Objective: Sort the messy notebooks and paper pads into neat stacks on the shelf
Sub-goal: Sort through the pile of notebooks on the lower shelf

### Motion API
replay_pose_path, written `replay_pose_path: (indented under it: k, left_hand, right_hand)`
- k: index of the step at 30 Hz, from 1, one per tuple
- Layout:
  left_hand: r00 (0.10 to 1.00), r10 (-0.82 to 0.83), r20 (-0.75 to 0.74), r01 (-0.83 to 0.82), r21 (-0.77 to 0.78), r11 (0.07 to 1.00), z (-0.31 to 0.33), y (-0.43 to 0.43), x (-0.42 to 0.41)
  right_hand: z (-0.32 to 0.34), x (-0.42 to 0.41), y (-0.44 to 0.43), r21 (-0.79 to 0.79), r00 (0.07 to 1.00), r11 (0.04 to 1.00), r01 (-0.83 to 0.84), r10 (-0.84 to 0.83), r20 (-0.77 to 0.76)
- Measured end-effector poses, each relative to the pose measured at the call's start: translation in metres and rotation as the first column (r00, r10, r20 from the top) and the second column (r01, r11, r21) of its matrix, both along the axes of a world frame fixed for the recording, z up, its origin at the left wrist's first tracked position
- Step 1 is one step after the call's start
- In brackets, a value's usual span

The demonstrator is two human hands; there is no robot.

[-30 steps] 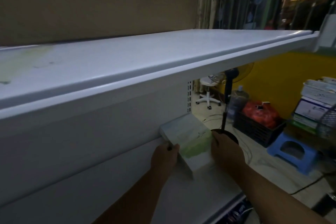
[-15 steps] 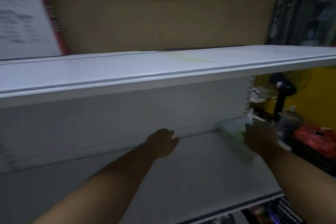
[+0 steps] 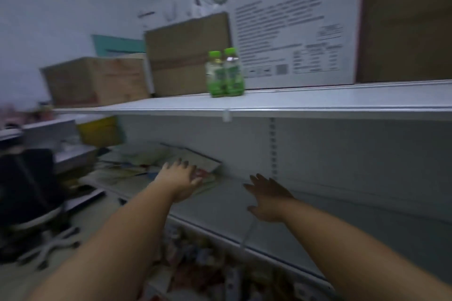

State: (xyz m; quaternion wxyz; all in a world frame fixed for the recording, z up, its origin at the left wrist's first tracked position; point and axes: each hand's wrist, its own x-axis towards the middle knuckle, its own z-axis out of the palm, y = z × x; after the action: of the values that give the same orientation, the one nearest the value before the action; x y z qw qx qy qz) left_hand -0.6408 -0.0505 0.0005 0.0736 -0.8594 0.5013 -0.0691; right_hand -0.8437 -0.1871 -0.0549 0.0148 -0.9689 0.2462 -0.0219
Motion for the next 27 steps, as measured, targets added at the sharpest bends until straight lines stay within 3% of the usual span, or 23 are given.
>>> replay_pose_path:
  k: [3, 6, 10, 18, 22, 24, 27]
  left_hand:
    - [0.982, 0.174, -0.073, -0.174, -0.001, 0.985, 0.000, 0.071, 0.055]
    - [0.955, 0.245, -0.166, -0.260, -0.081, 0.962, -0.001, 0.114, 0.091]
    - [0.958, 0.212, -0.192, -0.243, -0.154, 0.958, -0.002, 0.133, 0.127]
    - [0.978, 0.173, -0.115, -0.189, -0.146, 0.971, -0.008, 0.105, 0.223]
    - [0.979, 0.161, -0.127, -0.164, -0.012, 0.986, -0.018, 0.086, 0.275]
    - [0.972, 0.162, -0.168, -0.163, 0.004, 0.987, -0.011, 0.083, 0.301]
    - [0.939, 0.155, -0.306, -0.193, -0.097, 0.976, 0.005, 0.091, 0.333]
  right_hand:
    - [0.010, 0.065, 0.040, -0.006, 0.995, 0.995, -0.098, 0.098, 0.038]
    - [0.012, 0.116, 0.058, -0.035, 0.988, 0.987, -0.155, 0.155, 0.009]
    - [0.014, 0.181, 0.064, -0.030, 0.988, 0.988, -0.154, 0.154, -0.010]
    - [0.016, 0.310, 0.032, 0.002, 0.987, 0.988, -0.154, 0.153, 0.053]
    - [0.017, 0.385, 0.008, 0.042, 0.964, 0.980, -0.197, 0.185, 0.193]
    - [0.015, 0.422, 0.004, 0.020, 0.943, 0.963, -0.270, 0.260, 0.206]
    - [0.006, 0.458, 0.001, 0.032, 0.942, 0.951, -0.309, 0.300, 0.152]
